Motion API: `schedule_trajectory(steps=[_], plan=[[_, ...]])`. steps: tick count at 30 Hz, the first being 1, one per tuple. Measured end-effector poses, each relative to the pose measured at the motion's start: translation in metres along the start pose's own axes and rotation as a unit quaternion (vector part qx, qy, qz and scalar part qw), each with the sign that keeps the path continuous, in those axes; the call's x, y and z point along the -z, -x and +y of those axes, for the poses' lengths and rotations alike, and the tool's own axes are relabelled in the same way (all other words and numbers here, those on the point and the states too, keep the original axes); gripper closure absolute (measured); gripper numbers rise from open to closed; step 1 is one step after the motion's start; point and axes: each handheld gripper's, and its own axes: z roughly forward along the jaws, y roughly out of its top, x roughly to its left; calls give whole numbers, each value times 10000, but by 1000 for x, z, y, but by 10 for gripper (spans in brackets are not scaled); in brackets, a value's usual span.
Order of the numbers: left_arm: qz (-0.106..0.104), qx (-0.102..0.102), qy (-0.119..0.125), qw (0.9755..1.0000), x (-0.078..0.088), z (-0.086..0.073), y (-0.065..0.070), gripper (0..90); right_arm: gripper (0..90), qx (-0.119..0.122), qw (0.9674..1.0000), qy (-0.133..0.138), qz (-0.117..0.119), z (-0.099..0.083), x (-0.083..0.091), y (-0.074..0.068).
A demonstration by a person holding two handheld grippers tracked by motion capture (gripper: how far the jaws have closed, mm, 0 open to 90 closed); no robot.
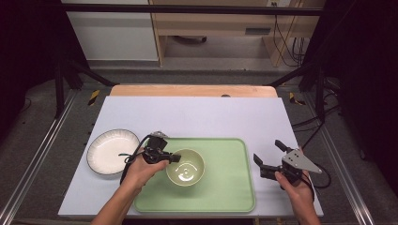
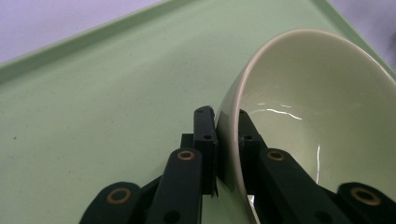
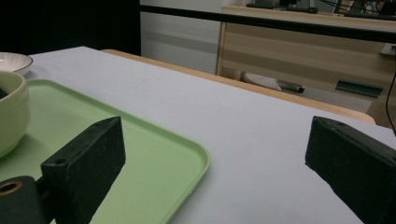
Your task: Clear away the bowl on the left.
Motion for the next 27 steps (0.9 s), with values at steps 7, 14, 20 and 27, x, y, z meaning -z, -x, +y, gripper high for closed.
schedule_trajectory(steps=[7, 14, 20, 27], plan=[[5, -18, -43, 10000, 0, 0, -1, 830, 53, -2, 10000, 0, -1, 0, 0, 0], [19, -20, -85, 10000, -2, 0, -1, 829, 53, 0, 10000, -1, -1, 0, 0, 0], [22, -7, -85, 10000, -3, 0, 0, 828, 53, 2, 10000, -8, 1, 0, 0, 0], [34, 19, -81, 10000, -3, 0, -2, 828, 53, -6, 10000, -5, -1, 0, 0, 0]])
